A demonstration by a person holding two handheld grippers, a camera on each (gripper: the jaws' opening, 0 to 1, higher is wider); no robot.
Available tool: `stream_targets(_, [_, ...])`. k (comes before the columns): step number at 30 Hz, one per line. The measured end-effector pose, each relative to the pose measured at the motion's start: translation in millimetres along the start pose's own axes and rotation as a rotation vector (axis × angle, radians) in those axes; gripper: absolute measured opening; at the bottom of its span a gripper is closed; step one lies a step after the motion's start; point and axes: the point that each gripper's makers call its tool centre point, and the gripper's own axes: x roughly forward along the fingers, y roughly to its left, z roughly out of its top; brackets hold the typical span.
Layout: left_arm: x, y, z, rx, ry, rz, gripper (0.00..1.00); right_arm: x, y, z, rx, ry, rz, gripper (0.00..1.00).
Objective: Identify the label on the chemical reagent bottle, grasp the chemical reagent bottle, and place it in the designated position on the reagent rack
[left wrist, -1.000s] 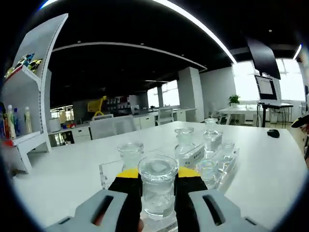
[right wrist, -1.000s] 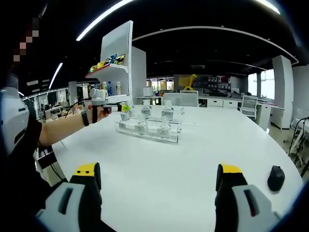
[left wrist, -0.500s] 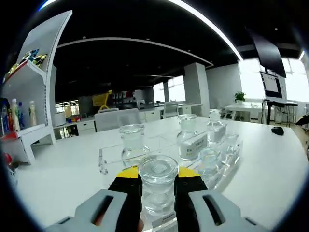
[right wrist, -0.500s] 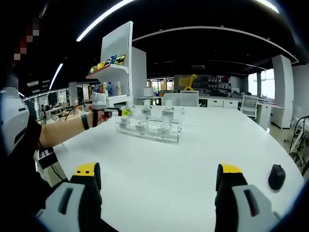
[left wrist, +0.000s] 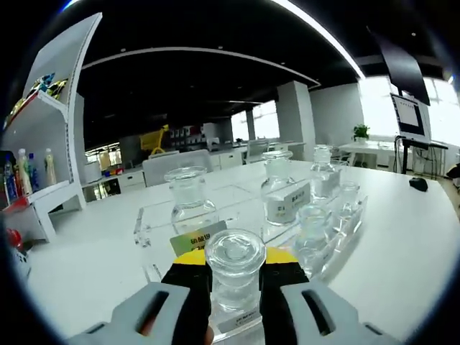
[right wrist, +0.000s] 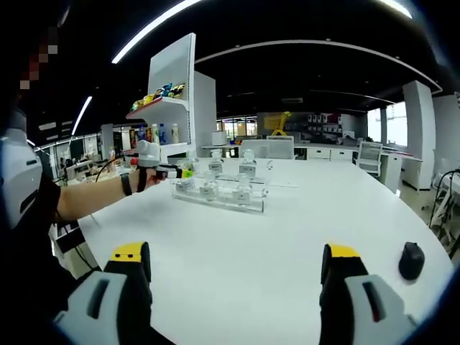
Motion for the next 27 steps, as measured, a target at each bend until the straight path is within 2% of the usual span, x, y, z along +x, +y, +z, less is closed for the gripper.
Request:
stream_targets(9, [-0.7,1.2,-4.4,-0.007,0.036,0.035,0.26,-0.5,1.1,-1.5,0.003,-0.002,0.003,0.95])
stream_targets(27, [-0.9,1.8,-9.5,-0.004,0.019,0.059,0.26,-1.1,1.8,-4.2,0.002,0.003,0.006,0.95])
